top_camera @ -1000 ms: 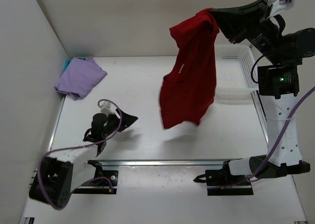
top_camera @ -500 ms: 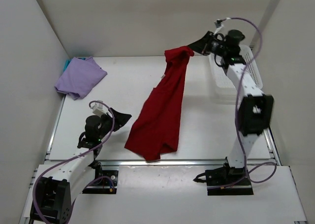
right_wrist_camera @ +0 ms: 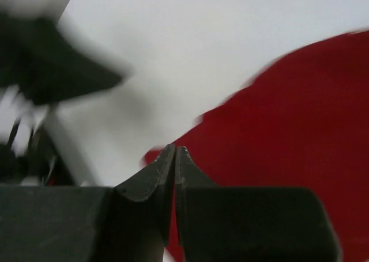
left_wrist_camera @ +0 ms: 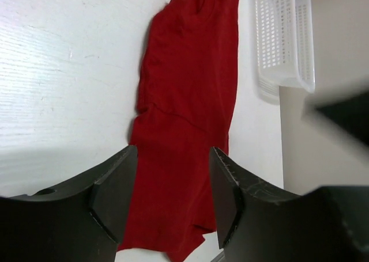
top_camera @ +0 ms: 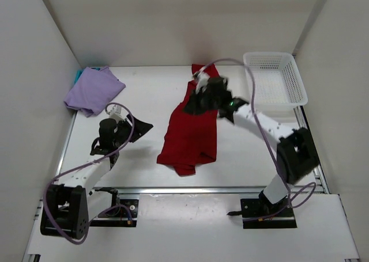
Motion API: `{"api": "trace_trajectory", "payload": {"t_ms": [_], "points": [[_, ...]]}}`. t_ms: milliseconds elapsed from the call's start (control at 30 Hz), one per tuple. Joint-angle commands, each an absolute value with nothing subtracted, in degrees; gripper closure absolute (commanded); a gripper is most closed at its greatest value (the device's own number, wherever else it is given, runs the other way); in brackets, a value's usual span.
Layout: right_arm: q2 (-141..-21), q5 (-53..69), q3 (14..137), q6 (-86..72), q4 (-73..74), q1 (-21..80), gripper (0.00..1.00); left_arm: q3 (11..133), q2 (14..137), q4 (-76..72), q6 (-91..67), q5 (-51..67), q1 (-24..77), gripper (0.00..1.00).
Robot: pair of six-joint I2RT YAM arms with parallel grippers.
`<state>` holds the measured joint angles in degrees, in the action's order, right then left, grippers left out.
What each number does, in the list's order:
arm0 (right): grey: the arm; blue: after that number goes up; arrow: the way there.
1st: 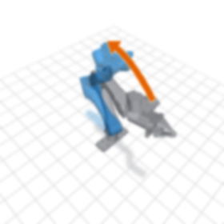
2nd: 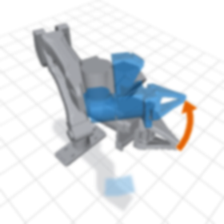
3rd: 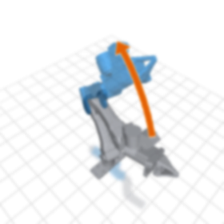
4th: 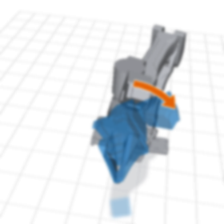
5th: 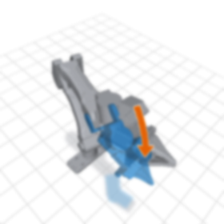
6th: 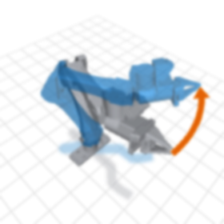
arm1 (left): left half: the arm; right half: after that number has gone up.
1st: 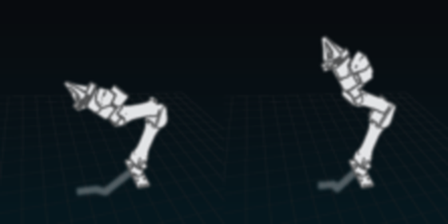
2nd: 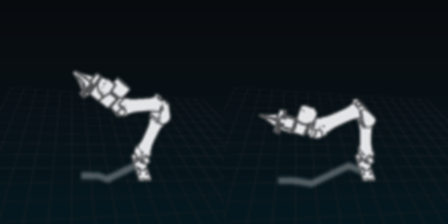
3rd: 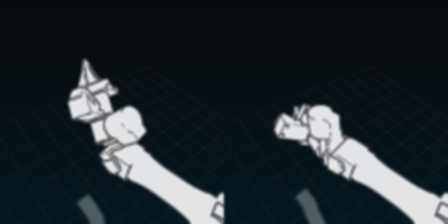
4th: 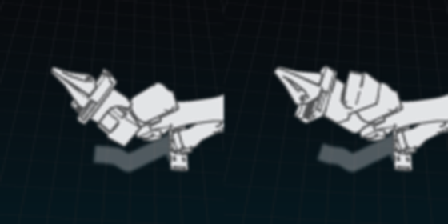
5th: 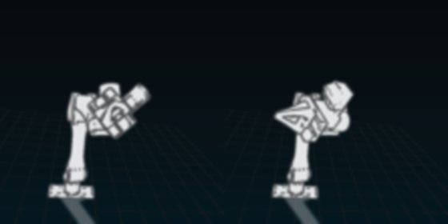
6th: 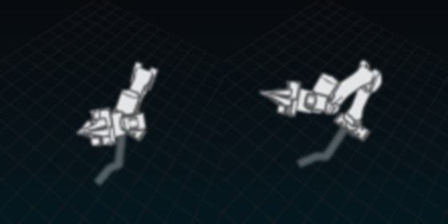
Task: Fold and stack the t-shirts
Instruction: Move the tshirt to the center of the board, then flatten out the tshirt
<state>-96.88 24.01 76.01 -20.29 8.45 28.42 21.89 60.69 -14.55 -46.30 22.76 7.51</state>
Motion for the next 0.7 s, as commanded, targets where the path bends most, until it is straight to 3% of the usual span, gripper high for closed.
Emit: {"api": "trace_trajectory", "payload": {"t_ms": [0, 133, 300, 533, 667], "points": [[-89.9, 20.2, 64.1, -14.1, -0.1, 40.3, 0.96, 23.6, 63.0, -16.0, -47.7, 28.6, 6.9, 0.38], [-94.4, 9.1, 65.8, -1.9, 7.3, 57.4, 0.82, 22.0, 63.8, -19.3, -49.8, 29.9, 6.0, 0.37], [-100.0, 3.5, 68.7, 3.5, 7.2, 65.0, 0.59, 22.1, 62.8, -18.1, -51.1, 34.1, 0.0, 0.37], [-104.6, 3.1, 68.7, 4.1, 3.3, 64.8, 0.51, 22.5, 62.8, -20.1, -55.2, 40.2, -14.7, 0.38], [-108.0, 2.0, 71.6, 5.1, 4.1, 64.6, 0.51, 22.8, 62.5, -20.2, -54.8, 39.4, -15.8, 0.37]]}}
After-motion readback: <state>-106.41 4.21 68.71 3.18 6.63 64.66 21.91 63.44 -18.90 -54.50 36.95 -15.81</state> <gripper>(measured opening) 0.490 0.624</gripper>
